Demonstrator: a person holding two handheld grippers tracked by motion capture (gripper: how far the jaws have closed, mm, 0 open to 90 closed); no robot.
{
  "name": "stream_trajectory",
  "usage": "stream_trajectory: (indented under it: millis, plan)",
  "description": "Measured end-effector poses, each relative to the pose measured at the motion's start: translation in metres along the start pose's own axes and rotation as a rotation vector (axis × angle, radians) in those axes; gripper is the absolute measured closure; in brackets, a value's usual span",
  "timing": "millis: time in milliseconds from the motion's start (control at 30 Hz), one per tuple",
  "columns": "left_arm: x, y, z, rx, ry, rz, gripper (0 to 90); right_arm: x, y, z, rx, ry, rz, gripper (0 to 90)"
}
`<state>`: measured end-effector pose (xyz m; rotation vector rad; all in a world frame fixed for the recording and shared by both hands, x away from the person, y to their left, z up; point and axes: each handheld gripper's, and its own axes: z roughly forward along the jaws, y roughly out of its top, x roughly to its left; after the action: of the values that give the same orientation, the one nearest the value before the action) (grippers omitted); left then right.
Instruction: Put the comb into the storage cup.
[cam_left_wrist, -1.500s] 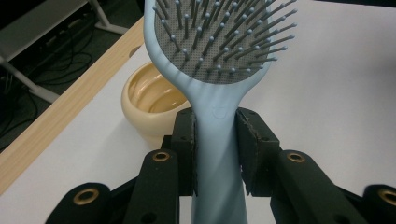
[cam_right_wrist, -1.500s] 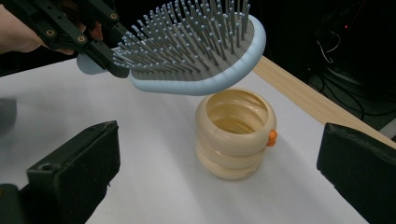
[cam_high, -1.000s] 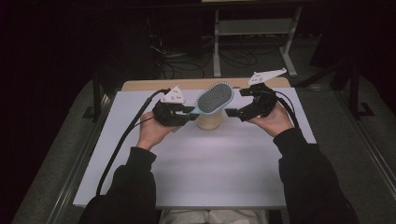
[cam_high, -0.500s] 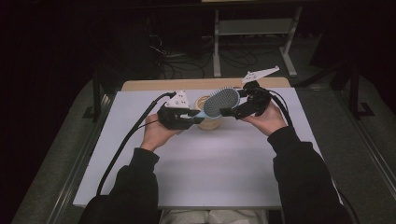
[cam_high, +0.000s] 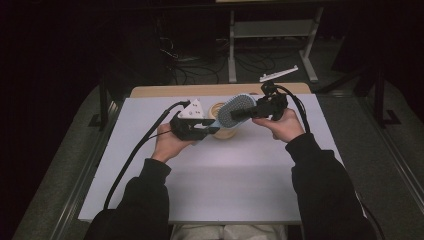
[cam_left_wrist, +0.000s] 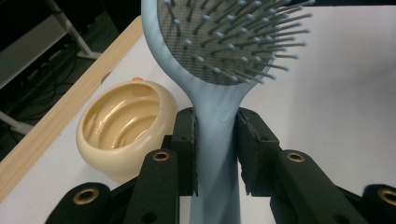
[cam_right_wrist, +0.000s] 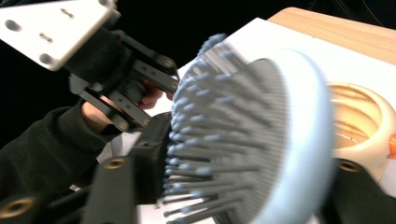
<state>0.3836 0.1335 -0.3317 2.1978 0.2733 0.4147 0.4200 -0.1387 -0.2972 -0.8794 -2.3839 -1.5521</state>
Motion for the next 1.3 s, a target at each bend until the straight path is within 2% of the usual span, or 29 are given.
stream_trajectory:
  millis: [33, 100, 200, 267, 333, 367, 467, 567, 667, 733, 767, 867, 1067, 1300]
  plan:
    - [0.0, 0.0, 0.001, -0.007, -0.004, -0.007, 70.2, 0.002, 0.002, 0.0, 0.005, -0.006, -0.016, 49.9]
    - [0.001, 0.0, 0.0, -0.025, -0.018, -0.022, 70.0, 0.005, 0.005, -0.002, 0.013, -0.009, -0.016, 52.5]
    - [0.003, 0.003, -0.006, -0.088, -0.021, -0.048, 66.7, 0.009, 0.009, -0.006, 0.008, -0.02, -0.039, 54.5]
    - [0.004, 0.005, -0.012, -0.136, -0.004, -0.069, 58.8, 0.013, 0.011, -0.007, 0.02, -0.048, -0.063, 54.7]
    - [0.003, 0.008, -0.017, -0.153, 0.034, -0.067, 49.3, 0.015, 0.013, -0.008, 0.028, -0.066, -0.072, 54.9]
    - [0.003, 0.008, -0.019, -0.16, 0.036, -0.073, 46.4, 0.017, 0.014, -0.009, 0.028, -0.07, -0.076, 54.9]
    - [0.006, 0.008, -0.02, -0.162, 0.021, -0.102, 35.5, 0.019, 0.017, -0.012, 0.023, -0.077, -0.089, 55.0]
    - [0.009, 0.006, -0.018, -0.139, 0.011, -0.121, 23.1, 0.022, 0.02, -0.015, 0.028, -0.096, -0.099, 55.0]
    - [0.012, 0.004, -0.014, -0.112, 0.006, -0.159, 10.0, 0.025, 0.023, -0.018, 0.043, -0.111, -0.108, 55.1]
    - [0.014, 0.003, -0.01, -0.078, 0.02, -0.196, 1.7, 0.027, 0.025, -0.019, 0.06, -0.119, -0.118, 55.2]
    - [0.015, 0.001, -0.009, -0.058, 0.014, -0.216, 0.0, 0.028, 0.025, -0.019, 0.065, -0.127, -0.122, 55.2]
    - [0.018, -0.004, -0.009, -0.037, 0.014, -0.214, 0.0, 0.03, 0.028, -0.021, 0.079, -0.147, -0.136, 55.1]
    - [0.019, -0.005, -0.017, -0.064, 0.0, -0.206, 0.0, 0.032, 0.03, -0.024, 0.08, -0.159, -0.145, 55.1]
    - [0.022, -0.011, -0.031, -0.082, 0.013, -0.206, 0.0, 0.034, 0.033, -0.027, 0.088, -0.175, -0.156, 55.1]
